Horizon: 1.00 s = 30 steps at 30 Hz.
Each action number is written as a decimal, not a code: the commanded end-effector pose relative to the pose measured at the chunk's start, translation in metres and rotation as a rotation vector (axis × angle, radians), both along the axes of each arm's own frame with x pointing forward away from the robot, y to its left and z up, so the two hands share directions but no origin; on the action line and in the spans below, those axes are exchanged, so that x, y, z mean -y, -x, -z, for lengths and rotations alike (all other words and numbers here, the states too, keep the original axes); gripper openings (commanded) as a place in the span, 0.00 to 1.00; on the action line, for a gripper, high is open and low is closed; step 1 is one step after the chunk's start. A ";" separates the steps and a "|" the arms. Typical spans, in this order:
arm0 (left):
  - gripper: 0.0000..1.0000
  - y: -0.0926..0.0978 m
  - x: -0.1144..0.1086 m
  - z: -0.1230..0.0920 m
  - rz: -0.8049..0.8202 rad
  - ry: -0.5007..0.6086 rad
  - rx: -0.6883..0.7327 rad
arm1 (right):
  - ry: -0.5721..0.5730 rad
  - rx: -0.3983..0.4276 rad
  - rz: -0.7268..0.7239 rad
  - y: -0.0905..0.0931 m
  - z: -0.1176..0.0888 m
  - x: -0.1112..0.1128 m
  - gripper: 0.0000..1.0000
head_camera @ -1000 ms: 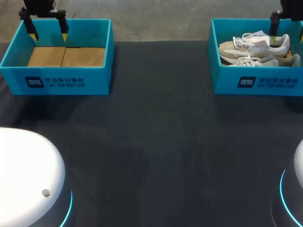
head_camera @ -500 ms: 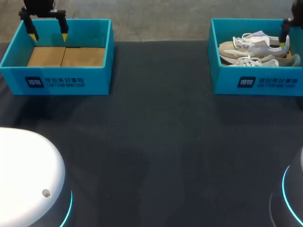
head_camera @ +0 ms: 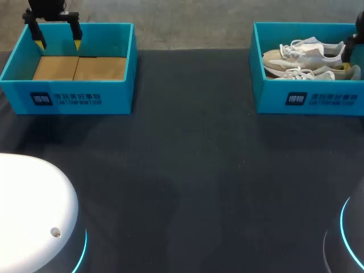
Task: Take the shoe out of the shoebox, open the shoe tongue, remove and reinsert the insole, then place the shoe into the shoebox
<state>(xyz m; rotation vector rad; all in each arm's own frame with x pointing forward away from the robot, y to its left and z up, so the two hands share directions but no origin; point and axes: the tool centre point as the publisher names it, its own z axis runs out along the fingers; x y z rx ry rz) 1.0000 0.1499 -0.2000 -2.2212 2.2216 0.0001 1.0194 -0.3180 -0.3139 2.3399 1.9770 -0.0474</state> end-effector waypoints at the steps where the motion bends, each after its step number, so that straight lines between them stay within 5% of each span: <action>1: 1.00 0.000 0.000 0.000 0.000 0.000 0.000 | -0.001 0.002 0.000 -0.002 0.006 0.001 0.82; 7: 1.00 0.000 0.000 0.000 0.000 0.000 0.000 | 0.007 -0.009 -0.016 -0.007 0.018 -0.003 0.68; 15: 1.00 0.000 0.000 0.000 0.000 0.000 0.000 | 0.028 -0.019 -0.014 -0.009 0.037 0.002 0.74; 24: 1.00 0.000 0.000 0.000 0.000 0.000 0.000 | 0.032 -0.017 -0.005 -0.009 0.052 0.005 0.68; 30: 1.00 0.000 0.000 0.000 0.000 0.000 0.000 | 0.044 -0.024 0.002 -0.008 0.062 0.007 0.51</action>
